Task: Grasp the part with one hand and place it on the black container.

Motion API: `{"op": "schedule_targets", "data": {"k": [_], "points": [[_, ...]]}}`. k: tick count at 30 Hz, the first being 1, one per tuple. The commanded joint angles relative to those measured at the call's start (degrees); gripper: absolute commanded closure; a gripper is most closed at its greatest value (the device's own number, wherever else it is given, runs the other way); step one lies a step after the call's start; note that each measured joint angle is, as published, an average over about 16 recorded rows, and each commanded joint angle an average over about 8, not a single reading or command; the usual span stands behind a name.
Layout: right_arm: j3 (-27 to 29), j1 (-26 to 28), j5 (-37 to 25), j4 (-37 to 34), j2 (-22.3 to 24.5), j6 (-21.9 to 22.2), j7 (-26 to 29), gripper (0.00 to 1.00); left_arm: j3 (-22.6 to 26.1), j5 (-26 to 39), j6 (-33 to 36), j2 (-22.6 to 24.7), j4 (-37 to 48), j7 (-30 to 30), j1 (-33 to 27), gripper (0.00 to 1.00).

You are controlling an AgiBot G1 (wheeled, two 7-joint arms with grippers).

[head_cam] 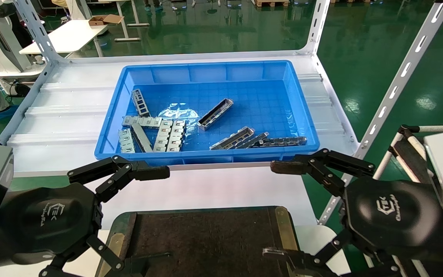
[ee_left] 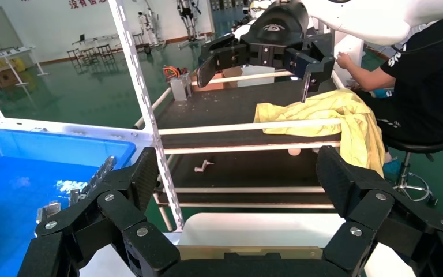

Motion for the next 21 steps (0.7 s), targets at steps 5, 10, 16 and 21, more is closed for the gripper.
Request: {"op": "schedule_targets", "data": {"k": [5, 10, 16, 21], "points": [[-0.01, 0.01, 0.0, -0.02, 0.0, -0.01, -0.01, 0.0, 0.28, 1.01, -0.8, 0.82, 0.78, 0.57, -0.67, 0.0], [-0.02, 0.02, 0.01, -0.02, 0.0, -0.01, -0.01, 0.0, 0.76, 2.63, -2.46, 1.77, 1.11, 0.74, -1.36, 0.0], [-0.03, 0.02, 0.01, -0.02, 0.0, -0.01, -0.02, 0.0, 2.03, 5.71, -5.57, 4.04, 2.03, 0.3, -3.02, 0.0], [-0.04, 0.02, 0.02, -0.02, 0.01, 0.0, -0.02, 0.0, 3.68, 9.68, -8.81, 6.7, 3.71, -0.25, -5.81, 0.0]]}}
